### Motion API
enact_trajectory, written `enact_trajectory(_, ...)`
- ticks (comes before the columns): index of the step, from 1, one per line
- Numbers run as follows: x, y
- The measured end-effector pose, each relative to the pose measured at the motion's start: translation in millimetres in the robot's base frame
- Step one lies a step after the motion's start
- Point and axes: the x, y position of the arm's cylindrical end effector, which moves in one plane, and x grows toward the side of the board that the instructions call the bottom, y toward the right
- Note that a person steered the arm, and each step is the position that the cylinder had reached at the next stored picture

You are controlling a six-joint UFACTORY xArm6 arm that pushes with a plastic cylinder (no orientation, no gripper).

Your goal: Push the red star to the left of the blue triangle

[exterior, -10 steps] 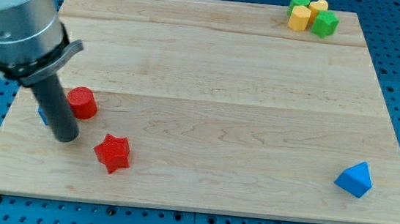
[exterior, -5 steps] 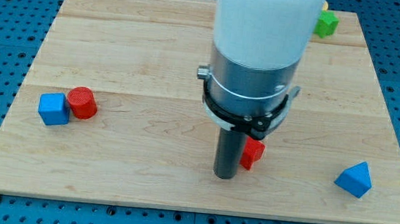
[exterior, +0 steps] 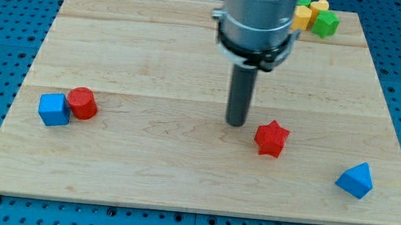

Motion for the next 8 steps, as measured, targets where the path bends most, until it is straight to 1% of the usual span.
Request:
enact_trajectory(1,16,33)
enact_trajectory(2,46,60)
enact_trajectory(3,49,64)
enact_trajectory(4,42,22)
enact_trajectory(5,61,-11)
enact_trajectory(6,90,13)
enact_trajectory(7,97,63)
enact_trajectory(8,97,84)
